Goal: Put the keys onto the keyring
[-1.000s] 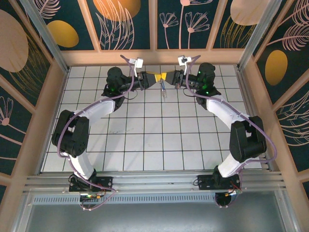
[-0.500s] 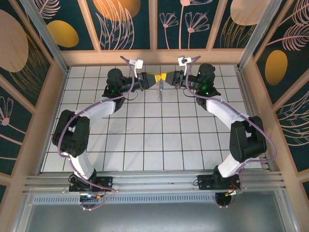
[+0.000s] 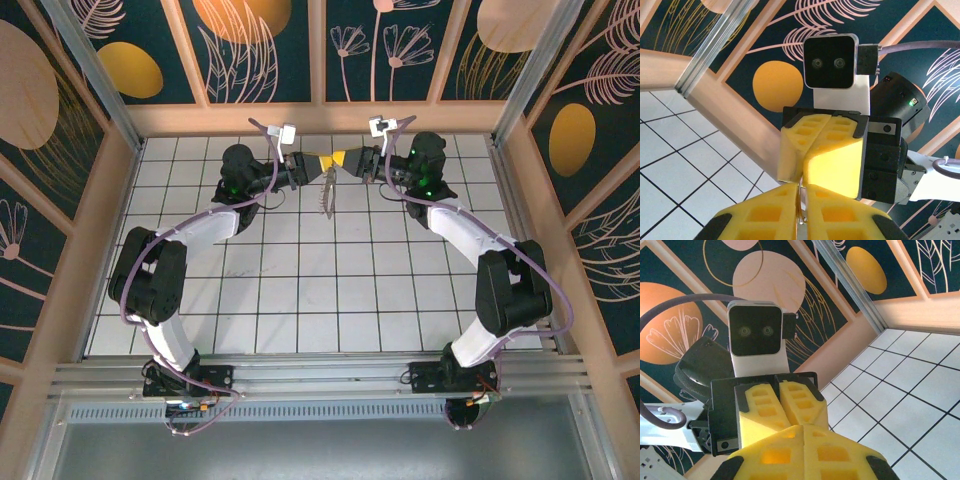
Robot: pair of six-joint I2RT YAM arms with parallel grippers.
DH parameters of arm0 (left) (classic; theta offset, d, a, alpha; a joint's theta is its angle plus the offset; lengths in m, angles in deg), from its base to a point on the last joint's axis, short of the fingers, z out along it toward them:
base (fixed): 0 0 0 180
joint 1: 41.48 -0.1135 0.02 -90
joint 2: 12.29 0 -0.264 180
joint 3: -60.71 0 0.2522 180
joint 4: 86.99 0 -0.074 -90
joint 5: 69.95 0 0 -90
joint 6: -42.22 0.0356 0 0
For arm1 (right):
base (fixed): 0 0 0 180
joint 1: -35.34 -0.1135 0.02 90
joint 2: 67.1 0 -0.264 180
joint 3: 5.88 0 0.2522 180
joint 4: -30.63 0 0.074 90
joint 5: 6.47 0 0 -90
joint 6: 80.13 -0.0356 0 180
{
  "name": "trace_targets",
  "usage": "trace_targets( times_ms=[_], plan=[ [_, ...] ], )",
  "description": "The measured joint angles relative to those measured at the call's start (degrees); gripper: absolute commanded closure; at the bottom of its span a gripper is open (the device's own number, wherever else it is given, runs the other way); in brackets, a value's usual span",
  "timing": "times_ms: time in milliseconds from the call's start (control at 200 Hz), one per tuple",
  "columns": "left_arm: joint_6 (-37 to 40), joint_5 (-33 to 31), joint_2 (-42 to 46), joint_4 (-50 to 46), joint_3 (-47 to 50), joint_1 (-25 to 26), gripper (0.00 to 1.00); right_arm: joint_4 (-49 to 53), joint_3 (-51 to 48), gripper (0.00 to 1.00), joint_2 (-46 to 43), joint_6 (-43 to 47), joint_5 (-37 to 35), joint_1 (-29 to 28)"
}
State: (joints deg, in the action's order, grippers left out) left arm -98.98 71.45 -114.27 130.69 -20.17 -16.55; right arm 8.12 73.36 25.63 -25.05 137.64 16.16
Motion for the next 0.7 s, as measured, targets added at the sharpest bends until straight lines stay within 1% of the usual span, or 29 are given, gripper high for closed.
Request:
trace_targets(
  times_ms=[90, 170, 285, 345, 596, 631, 661, 701],
  plan=[
    [-0.13, -0.26, 0.0, 0.0, 0.0, 0.17, 0.87, 0.0, -0.02, 1.0, 0.0, 0.0, 0.0, 0.0],
    [-0.15, -0.48, 0.0, 0.02, 0.0, 0.28, 0.89, -0.04, -0.02, 1.0, 0.0, 0.0, 0.0, -0.02],
    [-0.33, -0.61, -0.09, 0.04, 0.0, 0.28, 0.95, -0.92, -0.63, 1.0, -0.13, 0.02, -0.04, -0.02],
    [-0.48, -0.66, -0.2, 0.13, 0.0, 0.37, 1.0, -1.07, -0.96, 1.0, -0.33, 0.02, -0.26, 0.0],
    [-0.76, -0.42, -0.33, 0.42, 0.0, 0.66, 1.0, -1.49, -2.4, 1.0, -1.51, 0.02, -1.18, 0.0],
    [-0.7, -0.42, -0.33, 0.42, 0.0, 0.7, 1.0, -1.49, -2.54, 0.9, -1.64, 0.02, -1.36, 0.0],
    [-0.52, -0.42, -0.33, 0.39, 0.0, 0.72, 1.0, -1.4, -2.58, 0.8, -1.75, -0.07, -1.49, 0.02],
    [-0.15, -0.24, -0.33, 0.39, -0.02, 0.81, 1.0, -1.16, -2.64, 0.7, -1.97, 0.0, -1.81, 0.02]
  ],
)
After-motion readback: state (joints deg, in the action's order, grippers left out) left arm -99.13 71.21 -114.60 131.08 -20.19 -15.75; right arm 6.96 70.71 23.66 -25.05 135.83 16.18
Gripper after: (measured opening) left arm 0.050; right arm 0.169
